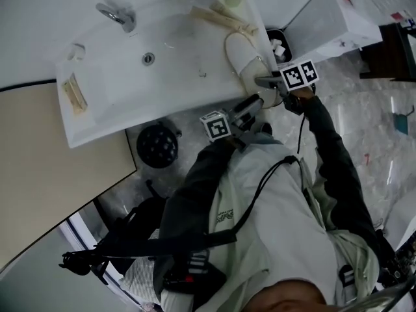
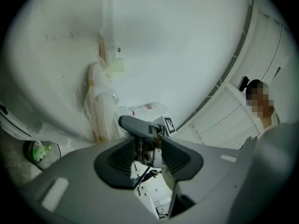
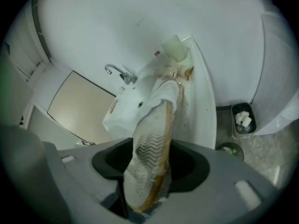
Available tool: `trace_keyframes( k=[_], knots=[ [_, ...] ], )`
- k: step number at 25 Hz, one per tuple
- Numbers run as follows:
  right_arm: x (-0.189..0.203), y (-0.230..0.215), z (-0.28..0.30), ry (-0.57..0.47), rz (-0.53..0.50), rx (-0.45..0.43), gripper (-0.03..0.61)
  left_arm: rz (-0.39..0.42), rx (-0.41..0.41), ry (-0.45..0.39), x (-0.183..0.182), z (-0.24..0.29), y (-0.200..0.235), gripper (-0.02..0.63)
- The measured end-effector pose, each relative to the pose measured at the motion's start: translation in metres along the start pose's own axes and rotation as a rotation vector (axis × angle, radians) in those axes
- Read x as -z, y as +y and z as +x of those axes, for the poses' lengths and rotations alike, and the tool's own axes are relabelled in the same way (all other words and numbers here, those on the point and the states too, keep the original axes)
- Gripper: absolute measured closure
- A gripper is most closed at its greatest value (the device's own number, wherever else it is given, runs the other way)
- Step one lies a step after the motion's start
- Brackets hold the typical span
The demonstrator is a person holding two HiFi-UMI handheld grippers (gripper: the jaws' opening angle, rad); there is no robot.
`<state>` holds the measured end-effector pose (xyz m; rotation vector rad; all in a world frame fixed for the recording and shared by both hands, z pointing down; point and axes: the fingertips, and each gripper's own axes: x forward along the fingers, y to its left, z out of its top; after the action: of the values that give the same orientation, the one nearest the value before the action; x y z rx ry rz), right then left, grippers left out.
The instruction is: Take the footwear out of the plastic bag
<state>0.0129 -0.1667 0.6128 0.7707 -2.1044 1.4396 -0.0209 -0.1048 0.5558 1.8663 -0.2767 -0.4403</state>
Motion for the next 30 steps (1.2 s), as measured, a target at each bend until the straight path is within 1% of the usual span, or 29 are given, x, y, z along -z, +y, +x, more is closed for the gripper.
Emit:
trace_keyframes(
  k=[1,2,3,5,7,9,12,14,15,16,17,19,20,21,22,23,24,25,27,29,30],
  knots=[
    [0.001,0.002,0.000,-0.021,0.035,-0.022,0.345,0.011,-0.005,-0.029,-0.006,0.000,0.000,0.502],
    [0.002,0.005,-0.001,-0.040,0.069,-0.046,0.351,0.015,-0.009,-0.061,-0.012,-0.001,0.000,0.559],
    [0.003,0.007,-0.002,-0.057,0.099,-0.072,0.353,0.015,-0.009,-0.083,-0.016,-0.002,0.000,0.573],
    [0.006,0.012,-0.003,-0.081,0.134,-0.132,0.358,0.009,0.003,-0.076,-0.015,-0.002,-0.001,0.611],
    [0.010,0.017,-0.004,-0.101,0.138,-0.179,0.444,0.007,0.025,-0.037,-0.007,0.000,-0.007,0.612],
    [0.012,0.023,-0.004,-0.134,0.144,-0.219,0.457,0.000,0.074,0.005,0.003,0.002,-0.019,0.611],
    [0.006,0.029,-0.012,-0.236,0.169,-0.273,0.473,-0.048,0.210,0.064,0.014,-0.005,-0.048,0.550],
    [0.000,0.034,-0.028,-0.314,0.132,-0.296,0.483,-0.075,0.300,0.071,0.015,-0.022,-0.068,0.520],
    [-0.002,0.039,-0.038,-0.344,0.101,-0.309,0.484,-0.081,0.326,0.054,0.011,-0.034,-0.073,0.506],
    [-0.003,0.045,-0.050,-0.367,0.072,-0.324,0.485,-0.078,0.332,0.021,0.004,-0.046,-0.075,0.490],
    [-0.004,0.053,-0.062,-0.384,0.046,-0.343,0.486,-0.064,0.318,-0.025,-0.006,-0.059,-0.073,0.461],
    [-0.004,0.071,-0.084,-0.403,0.013,-0.399,0.488,-0.005,0.241,-0.130,-0.032,-0.079,-0.064,0.390],
    [-0.003,0.080,-0.094,-0.402,0.003,-0.436,0.488,0.039,0.190,-0.183,-0.046,-0.085,-0.060,0.331],
    [0.000,0.090,-0.103,-0.392,-0.008,-0.477,0.488,0.090,0.144,-0.233,-0.061,-0.087,-0.059,0.247],
    [0.004,0.100,-0.112,-0.374,-0.024,-0.516,0.488,0.144,0.113,-0.275,-0.073,-0.087,-0.061,0.193],
    [0.009,0.109,-0.119,-0.352,-0.044,-0.551,0.488,0.196,0.100,-0.304,-0.083,-0.083,-0.066,0.155],
    [0.014,0.117,-0.126,-0.329,-0.065,-0.578,0.488,0.239,0.103,-0.315,-0.089,-0.076,-0.073,0.118],
    [0.018,0.124,-0.131,-0.306,-0.085,-0.595,0.488,0.271,0.116,-0.309,-0.089,-0.065,-0.082,0.089],
    [0.027,0.134,-0.137,-0.255,-0.131,-0.596,0.488,0.304,0.159,-0.274,-0.080,-0.042,-0.101,0.087],
    [0.036,0.140,-0.139,-0.193,-0.198,-0.569,0.488,0.310,0.201,-0.264,-0.068,-0.023,-0.117,0.089],
    [0.041,0.143,-0.138,-0.166,-0.235,-0.555,0.486,0.306,0.222,-0.279,-0.065,-0.019,-0.123,0.122]
  ],
)
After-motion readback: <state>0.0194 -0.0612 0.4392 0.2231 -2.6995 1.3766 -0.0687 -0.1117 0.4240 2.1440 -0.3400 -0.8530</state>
